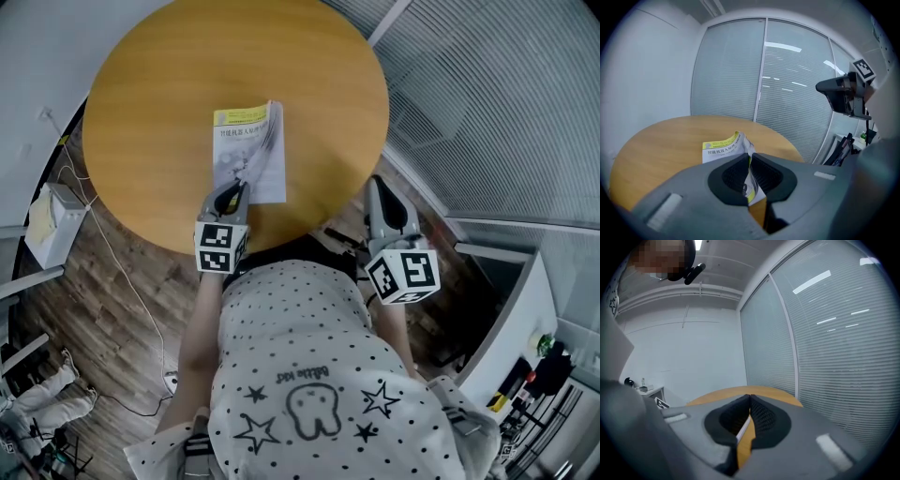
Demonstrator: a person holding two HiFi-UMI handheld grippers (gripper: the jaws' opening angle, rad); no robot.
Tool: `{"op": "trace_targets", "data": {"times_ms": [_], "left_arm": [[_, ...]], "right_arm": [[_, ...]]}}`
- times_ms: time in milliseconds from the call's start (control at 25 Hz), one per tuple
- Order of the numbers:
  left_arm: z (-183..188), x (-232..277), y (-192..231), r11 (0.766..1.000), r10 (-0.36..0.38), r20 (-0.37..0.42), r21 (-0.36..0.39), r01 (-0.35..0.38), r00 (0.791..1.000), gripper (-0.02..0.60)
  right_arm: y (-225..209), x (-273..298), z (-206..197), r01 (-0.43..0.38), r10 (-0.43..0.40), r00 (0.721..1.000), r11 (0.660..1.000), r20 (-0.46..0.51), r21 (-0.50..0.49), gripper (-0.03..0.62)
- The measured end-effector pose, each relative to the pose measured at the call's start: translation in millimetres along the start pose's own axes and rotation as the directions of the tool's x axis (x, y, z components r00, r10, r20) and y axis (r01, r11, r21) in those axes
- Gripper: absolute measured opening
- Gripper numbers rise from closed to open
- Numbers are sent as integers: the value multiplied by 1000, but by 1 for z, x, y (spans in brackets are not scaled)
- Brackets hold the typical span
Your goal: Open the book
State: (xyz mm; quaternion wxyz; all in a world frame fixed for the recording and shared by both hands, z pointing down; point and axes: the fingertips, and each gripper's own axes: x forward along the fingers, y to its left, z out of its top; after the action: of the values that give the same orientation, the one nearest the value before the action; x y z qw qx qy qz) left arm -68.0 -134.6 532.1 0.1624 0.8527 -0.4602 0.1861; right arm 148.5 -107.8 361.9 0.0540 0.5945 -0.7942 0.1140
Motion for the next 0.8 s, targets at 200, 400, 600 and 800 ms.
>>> {"op": "trace_targets", "data": {"times_ms": [200,400,600,800], "left_arm": [[5,-11,14,997,32,32,-72,-30,999,32],[8,-24,36,975,76,74,-215,-59,994,32],[8,-35,58,962,133,85,-249,-109,987,32],[8,-51,80,947,197,91,-274,-166,976,32]], "right_arm": [[3,-1,-2,2,-2,1000,1000,-2,-5,4],[10,1,-4,-8,8,1000,1000,-3,-4,3],[14,6,-4,-16,16,1000,1000,-4,-10,3],[15,9,-4,-25,25,1000,1000,-6,-13,3]]}}
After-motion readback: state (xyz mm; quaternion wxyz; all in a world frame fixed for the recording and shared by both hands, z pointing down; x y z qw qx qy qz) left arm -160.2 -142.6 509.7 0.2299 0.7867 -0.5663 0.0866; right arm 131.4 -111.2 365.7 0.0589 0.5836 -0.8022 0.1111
